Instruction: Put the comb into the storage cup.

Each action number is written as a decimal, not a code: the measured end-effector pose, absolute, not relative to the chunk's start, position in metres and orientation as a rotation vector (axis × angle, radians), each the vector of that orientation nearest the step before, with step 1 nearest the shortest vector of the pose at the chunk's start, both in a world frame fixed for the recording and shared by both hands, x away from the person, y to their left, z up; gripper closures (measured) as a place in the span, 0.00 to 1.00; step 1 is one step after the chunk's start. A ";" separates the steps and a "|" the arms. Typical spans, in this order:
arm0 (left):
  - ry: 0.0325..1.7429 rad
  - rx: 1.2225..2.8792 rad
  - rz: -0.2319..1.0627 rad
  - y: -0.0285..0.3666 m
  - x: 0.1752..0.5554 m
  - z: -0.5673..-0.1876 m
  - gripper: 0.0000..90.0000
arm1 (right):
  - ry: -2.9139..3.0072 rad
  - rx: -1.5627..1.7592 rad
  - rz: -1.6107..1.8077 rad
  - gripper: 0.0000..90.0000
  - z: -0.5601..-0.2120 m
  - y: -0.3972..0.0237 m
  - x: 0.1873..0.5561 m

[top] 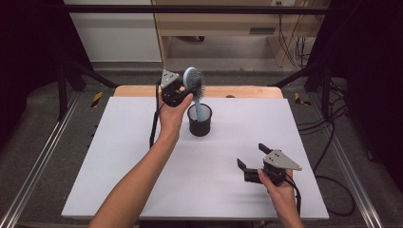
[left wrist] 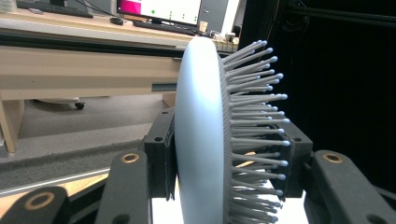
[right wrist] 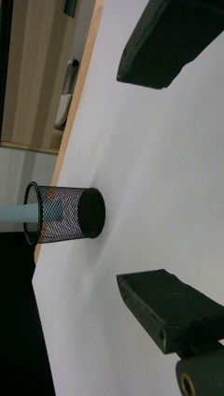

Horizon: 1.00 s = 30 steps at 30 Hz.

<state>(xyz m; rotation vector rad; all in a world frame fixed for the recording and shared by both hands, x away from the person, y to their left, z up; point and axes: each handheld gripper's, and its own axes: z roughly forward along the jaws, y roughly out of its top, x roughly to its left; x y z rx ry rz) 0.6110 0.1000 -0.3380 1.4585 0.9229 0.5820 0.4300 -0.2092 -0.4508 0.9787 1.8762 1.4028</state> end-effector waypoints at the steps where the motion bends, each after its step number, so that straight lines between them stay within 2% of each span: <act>1: 0.923 1.460 0.583 0.100 0.611 -0.338 0.56 | 1.877 0.978 1.402 0.05 -0.451 -0.209 0.430; 30: 0.930 1.467 0.576 0.097 0.612 -0.347 0.56 | 1.888 0.981 1.391 0.05 -0.452 -0.207 0.429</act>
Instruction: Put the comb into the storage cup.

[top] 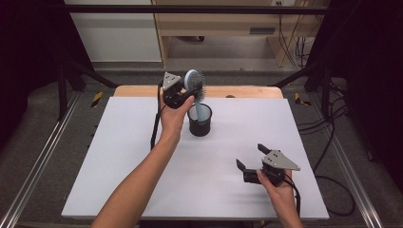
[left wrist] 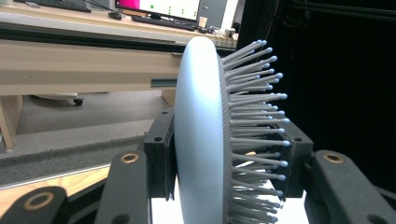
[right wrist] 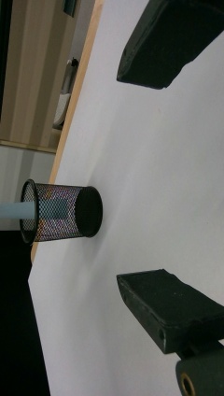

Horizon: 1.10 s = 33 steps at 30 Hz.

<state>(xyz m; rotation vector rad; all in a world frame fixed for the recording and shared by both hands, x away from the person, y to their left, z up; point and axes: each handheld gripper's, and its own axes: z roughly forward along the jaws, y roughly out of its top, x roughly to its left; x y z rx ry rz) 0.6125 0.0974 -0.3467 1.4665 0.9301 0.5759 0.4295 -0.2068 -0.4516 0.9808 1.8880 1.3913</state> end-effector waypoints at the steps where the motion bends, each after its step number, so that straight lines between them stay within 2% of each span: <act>1: 0.930 1.467 0.576 0.097 0.612 -0.347 0.56 | 1.888 0.981 1.391 0.05 -0.452 -0.207 0.429; 33: 0.954 1.483 0.542 0.090 0.615 -0.365 0.56 | 1.898 0.972 1.384 0.05 -0.453 -0.206 0.430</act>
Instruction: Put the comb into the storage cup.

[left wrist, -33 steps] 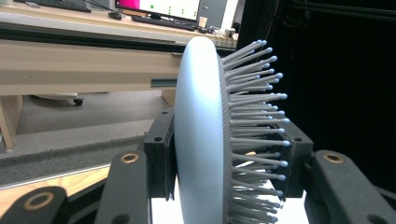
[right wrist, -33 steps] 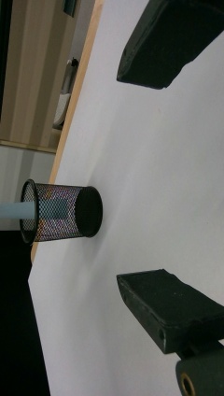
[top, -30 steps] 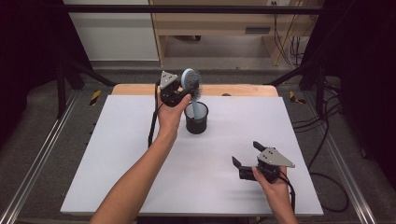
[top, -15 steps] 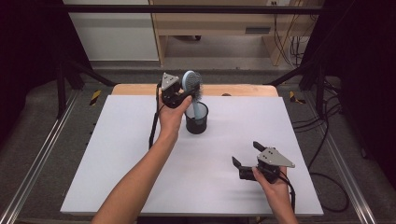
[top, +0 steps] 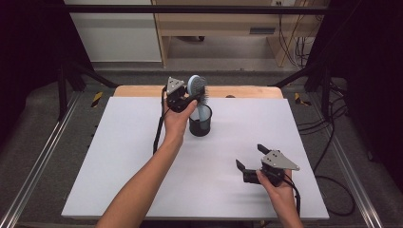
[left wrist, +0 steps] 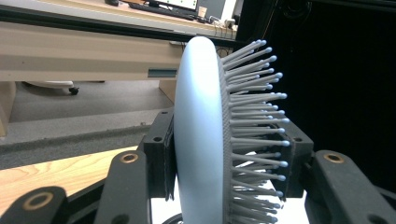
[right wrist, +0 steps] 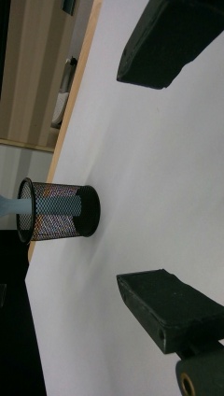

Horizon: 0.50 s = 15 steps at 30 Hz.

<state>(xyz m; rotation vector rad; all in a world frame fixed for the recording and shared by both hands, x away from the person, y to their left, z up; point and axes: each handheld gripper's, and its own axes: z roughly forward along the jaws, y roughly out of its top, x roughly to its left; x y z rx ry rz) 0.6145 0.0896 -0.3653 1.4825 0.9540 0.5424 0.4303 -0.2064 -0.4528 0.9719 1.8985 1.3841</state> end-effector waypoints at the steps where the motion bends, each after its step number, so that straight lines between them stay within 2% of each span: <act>1: 0.954 1.483 0.542 0.090 0.615 -0.366 0.56 | 1.898 0.972 1.384 0.05 -0.453 -0.206 0.430; 15: 0.957 1.490 0.533 0.086 0.615 -0.371 0.56 | 1.901 0.970 1.382 0.05 -0.453 -0.206 0.430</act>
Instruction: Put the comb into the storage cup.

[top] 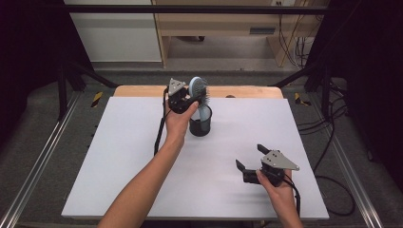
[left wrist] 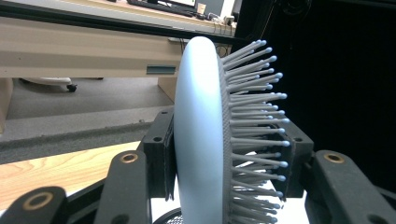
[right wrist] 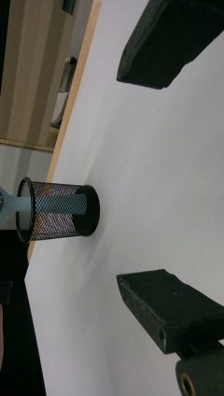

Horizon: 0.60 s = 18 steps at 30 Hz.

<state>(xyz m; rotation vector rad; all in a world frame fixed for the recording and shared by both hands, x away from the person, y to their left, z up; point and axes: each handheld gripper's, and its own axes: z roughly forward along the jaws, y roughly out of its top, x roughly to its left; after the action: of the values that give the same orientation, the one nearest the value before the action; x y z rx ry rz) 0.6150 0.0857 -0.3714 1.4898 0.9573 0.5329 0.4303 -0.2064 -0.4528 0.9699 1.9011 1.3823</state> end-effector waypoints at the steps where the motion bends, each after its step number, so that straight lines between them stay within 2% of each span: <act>1: 0.957 1.490 0.533 0.086 0.615 -0.371 0.56 | 1.900 0.971 1.382 0.05 -0.453 -0.207 0.430; 18: 0.966 1.483 0.524 0.089 0.615 -0.376 0.55 | 1.902 0.973 1.385 0.05 -0.453 -0.206 0.430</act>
<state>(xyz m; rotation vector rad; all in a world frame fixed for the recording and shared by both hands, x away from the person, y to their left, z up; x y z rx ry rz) 0.6152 0.0890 -0.3764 1.4832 0.9663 0.5239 0.4301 -0.2057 -0.4530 0.9728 1.9024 1.3846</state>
